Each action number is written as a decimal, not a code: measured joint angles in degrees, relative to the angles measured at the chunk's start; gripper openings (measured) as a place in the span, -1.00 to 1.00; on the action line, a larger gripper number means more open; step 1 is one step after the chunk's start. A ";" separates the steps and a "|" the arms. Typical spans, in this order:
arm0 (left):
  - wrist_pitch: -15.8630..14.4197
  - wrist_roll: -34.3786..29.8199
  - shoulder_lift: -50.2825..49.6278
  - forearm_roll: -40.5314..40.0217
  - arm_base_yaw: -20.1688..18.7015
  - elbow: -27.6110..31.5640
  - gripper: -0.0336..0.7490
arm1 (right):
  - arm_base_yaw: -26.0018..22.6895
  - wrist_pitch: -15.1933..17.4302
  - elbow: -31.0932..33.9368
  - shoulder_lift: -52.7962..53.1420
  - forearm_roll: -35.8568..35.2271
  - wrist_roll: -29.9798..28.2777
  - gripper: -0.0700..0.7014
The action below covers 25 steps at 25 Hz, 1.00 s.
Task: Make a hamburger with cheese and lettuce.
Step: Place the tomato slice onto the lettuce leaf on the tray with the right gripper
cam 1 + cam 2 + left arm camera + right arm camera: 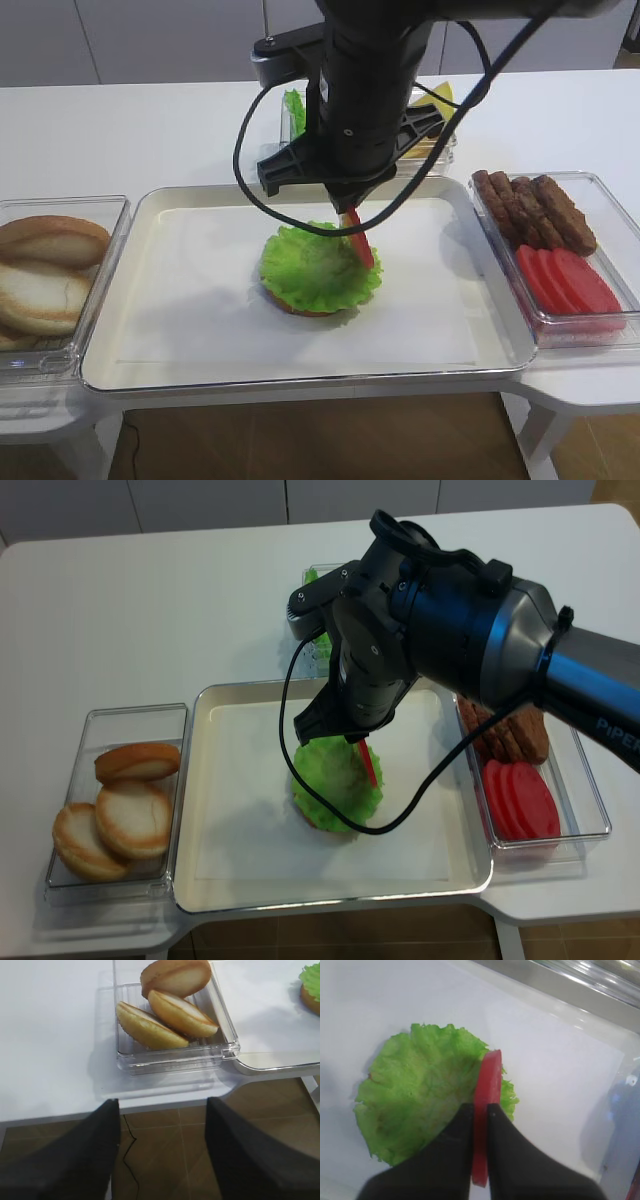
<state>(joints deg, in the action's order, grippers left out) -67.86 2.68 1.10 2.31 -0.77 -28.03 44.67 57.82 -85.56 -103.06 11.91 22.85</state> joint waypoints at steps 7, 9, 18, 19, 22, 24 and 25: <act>0.00 0.00 0.00 0.00 0.00 0.00 0.12 | 0.00 -0.36 0.00 0.00 -0.61 0.05 -0.70; 0.00 0.00 0.00 0.00 0.00 0.00 0.12 | 0.00 -0.40 0.00 0.00 -1.16 0.14 -0.68; 0.00 0.00 0.00 0.00 0.00 0.00 0.12 | 0.00 -2.40 0.00 0.00 -4.90 0.14 -0.53; 0.00 0.00 0.00 0.00 0.00 0.00 0.12 | 0.00 -2.66 0.00 0.00 -5.42 0.14 -0.50; 0.00 0.00 0.00 0.00 0.00 0.00 0.12 | 0.00 -3.19 0.00 0.00 -6.62 0.14 -0.41; 0.00 0.00 0.00 0.00 0.00 0.00 0.12 | 0.00 -3.31 0.00 0.00 -7.50 0.14 -0.35; 0.00 0.00 0.00 0.00 0.00 0.00 0.12 | 0.00 -3.31 0.00 0.00 -7.90 0.14 -0.32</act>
<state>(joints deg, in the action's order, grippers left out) -67.86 2.68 1.10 2.31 -0.77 -28.03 44.67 54.51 -85.56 -103.06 4.02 22.98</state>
